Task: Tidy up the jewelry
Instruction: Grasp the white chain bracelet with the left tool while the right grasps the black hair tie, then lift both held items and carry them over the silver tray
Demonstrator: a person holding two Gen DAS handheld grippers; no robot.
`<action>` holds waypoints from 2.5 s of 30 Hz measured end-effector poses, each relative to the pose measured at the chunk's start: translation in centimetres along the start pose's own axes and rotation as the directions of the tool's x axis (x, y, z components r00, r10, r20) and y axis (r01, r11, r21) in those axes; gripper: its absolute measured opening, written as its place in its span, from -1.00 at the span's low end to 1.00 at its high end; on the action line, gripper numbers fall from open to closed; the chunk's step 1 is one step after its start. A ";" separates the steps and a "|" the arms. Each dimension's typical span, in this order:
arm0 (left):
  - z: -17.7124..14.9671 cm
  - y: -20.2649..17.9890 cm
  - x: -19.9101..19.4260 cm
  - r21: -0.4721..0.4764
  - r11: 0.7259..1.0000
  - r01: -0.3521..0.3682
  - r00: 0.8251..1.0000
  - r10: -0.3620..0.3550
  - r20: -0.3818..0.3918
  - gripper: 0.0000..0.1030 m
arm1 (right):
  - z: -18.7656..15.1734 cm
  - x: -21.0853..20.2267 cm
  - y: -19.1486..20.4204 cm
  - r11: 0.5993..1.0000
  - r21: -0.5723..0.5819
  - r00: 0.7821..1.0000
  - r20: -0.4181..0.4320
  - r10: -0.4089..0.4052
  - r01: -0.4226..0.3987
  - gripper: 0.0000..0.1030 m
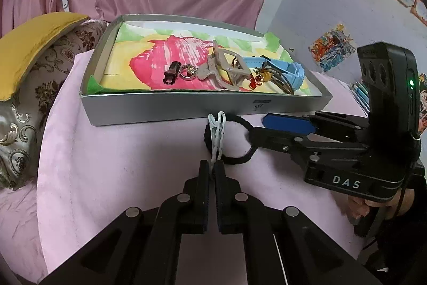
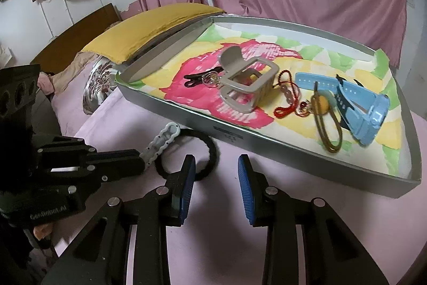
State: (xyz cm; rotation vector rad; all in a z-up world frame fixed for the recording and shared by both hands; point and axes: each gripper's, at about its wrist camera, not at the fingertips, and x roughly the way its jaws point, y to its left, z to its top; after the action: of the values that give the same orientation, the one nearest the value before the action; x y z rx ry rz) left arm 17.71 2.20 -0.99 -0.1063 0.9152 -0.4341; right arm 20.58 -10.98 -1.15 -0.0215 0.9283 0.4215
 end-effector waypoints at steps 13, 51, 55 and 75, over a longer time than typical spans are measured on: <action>0.8 -1.1 0.6 0.058 0.997 -0.047 0.998 0.048 -0.030 -0.91 | 0.0 0.0 0.5 0.997 -0.069 0.999 -0.009 -0.039 0.039 -0.89; 0.4 -3.8 0.8 0.128 0.989 -0.076 0.992 0.088 -0.091 -0.94 | -2.9 -3.4 -2.3 0.999 0.007 0.999 0.028 -0.033 0.033 -0.92; -0.8 -3.8 0.2 0.082 0.995 -0.050 0.998 0.054 -0.043 -0.94 | -3.1 -4.6 -2.3 0.999 0.009 0.996 0.082 -0.037 0.037 -0.92; 3.6 -2.6 -4.5 -0.108 0.986 -0.127 0.894 0.161 0.418 -0.94 | 0.1 -11.1 -3.1 0.993 0.072 0.865 0.489 -0.114 0.089 -0.92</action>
State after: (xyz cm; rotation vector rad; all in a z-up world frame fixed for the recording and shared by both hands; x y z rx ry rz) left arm 17.29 1.30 5.25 -0.1951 0.5021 -0.2221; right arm 15.98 -17.64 7.06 0.0782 0.4264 0.2852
